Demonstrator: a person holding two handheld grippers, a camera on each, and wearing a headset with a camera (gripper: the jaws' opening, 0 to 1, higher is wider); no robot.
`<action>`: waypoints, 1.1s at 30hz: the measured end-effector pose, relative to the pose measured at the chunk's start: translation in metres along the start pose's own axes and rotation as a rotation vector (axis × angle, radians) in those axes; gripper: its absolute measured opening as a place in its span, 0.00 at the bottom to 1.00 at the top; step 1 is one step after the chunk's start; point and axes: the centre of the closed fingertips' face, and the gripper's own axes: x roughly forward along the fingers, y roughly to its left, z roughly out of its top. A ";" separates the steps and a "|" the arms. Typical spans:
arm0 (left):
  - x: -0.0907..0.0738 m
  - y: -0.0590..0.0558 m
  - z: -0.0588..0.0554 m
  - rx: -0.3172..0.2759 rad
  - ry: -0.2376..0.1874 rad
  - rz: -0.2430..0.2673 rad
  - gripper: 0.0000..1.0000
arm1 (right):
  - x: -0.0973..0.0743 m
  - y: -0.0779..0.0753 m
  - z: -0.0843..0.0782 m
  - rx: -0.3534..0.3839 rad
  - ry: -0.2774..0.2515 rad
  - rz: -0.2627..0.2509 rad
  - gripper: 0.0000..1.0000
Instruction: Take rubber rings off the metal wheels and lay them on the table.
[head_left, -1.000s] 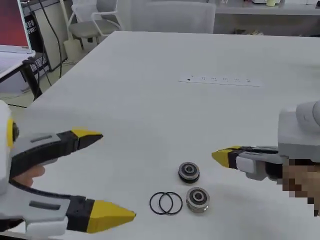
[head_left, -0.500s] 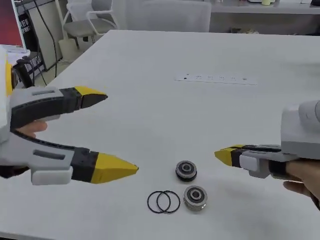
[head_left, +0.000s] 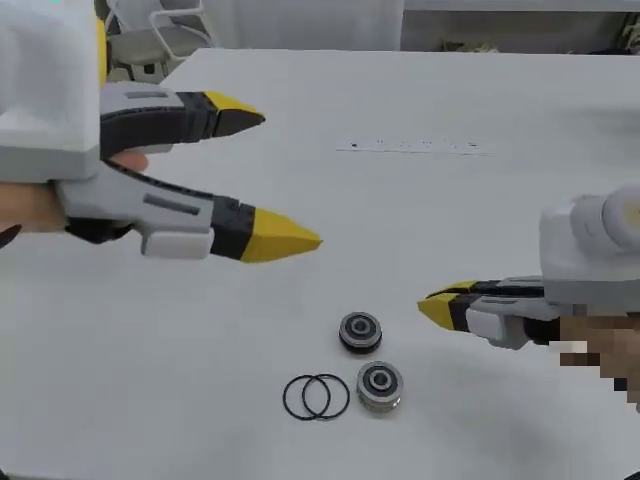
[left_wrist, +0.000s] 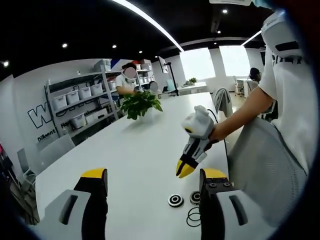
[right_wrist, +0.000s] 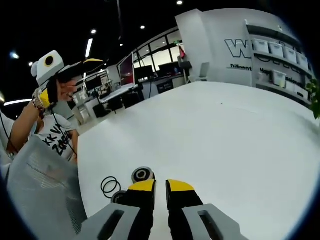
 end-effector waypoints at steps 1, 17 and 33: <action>0.003 0.002 0.001 -0.001 -0.007 -0.001 0.71 | 0.000 0.000 0.000 0.000 0.001 0.001 0.07; 0.070 0.014 -0.024 -0.078 -0.052 0.027 0.46 | 0.003 -0.002 -0.011 -0.005 0.030 0.012 0.10; 0.092 -0.044 -0.118 -0.103 0.148 -0.089 0.26 | 0.016 0.008 -0.025 -0.058 0.071 0.050 0.10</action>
